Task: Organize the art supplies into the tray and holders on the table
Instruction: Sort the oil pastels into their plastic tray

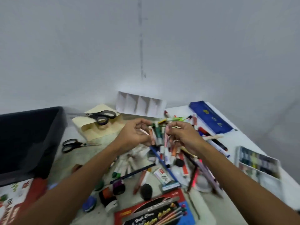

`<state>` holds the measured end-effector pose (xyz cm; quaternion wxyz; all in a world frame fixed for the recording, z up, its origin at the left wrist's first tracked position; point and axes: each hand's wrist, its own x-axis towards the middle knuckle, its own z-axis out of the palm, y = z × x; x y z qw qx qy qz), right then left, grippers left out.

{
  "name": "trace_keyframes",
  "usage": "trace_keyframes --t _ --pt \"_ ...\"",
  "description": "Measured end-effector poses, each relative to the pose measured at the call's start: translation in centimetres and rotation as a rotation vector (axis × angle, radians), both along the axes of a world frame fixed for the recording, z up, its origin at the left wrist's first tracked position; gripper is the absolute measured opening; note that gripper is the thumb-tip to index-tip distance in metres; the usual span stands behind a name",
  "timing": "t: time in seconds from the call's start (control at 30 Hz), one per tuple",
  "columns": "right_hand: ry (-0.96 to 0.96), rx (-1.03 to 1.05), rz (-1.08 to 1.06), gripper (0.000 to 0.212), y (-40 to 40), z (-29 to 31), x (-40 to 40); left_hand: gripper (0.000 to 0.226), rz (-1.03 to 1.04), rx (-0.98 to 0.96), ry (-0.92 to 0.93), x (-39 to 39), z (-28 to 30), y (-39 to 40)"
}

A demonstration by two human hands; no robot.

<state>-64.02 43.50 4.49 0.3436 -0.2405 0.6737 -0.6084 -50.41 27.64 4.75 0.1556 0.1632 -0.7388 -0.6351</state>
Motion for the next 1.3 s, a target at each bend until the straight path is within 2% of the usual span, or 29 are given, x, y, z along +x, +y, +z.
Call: trace_keyframes --t 0.13,0.4,0.57,0.7,0.87,1.07,1.17,1.3 --pt "0.071 0.056 -0.191 0.023 8.1 0.3 -2.9 0.028 -0.163 0.012 -0.015 -6.1 -0.2 6.5" --pt "0.054 0.144 -0.541 0.012 23.5 -1.0 -5.5 0.025 -0.49 -0.009 -0.174 -14.5 -1.5 20.1" --pt "0.09 0.276 -0.614 0.016 28.6 -2.4 -5.9 0.024 -0.542 -0.1 -0.254 -17.1 -3.0 25.7" --pt "0.107 0.362 -0.568 0.017 29.6 -3.3 -6.1 0.023 -0.55 -0.143 -0.349 -17.9 -4.0 27.6" --pt "0.158 0.457 -0.468 0.015 28.8 -3.6 -6.7 0.02 -0.565 -0.348 -0.367 -18.0 -4.6 27.9" --pt "0.243 0.575 -0.377 0.006 27.9 -4.0 -7.6 0.013 -0.598 -0.642 -0.239 -17.7 -4.9 28.1" --pt "0.294 0.62 -0.353 0.003 27.8 -4.3 -7.8 0.022 -0.628 -0.76 -0.158 -17.4 -5.4 27.8" --pt "0.29 0.645 -0.323 0.005 27.8 -4.3 -7.9 0.035 -0.658 -0.935 0.049 -16.8 -6.0 27.1"
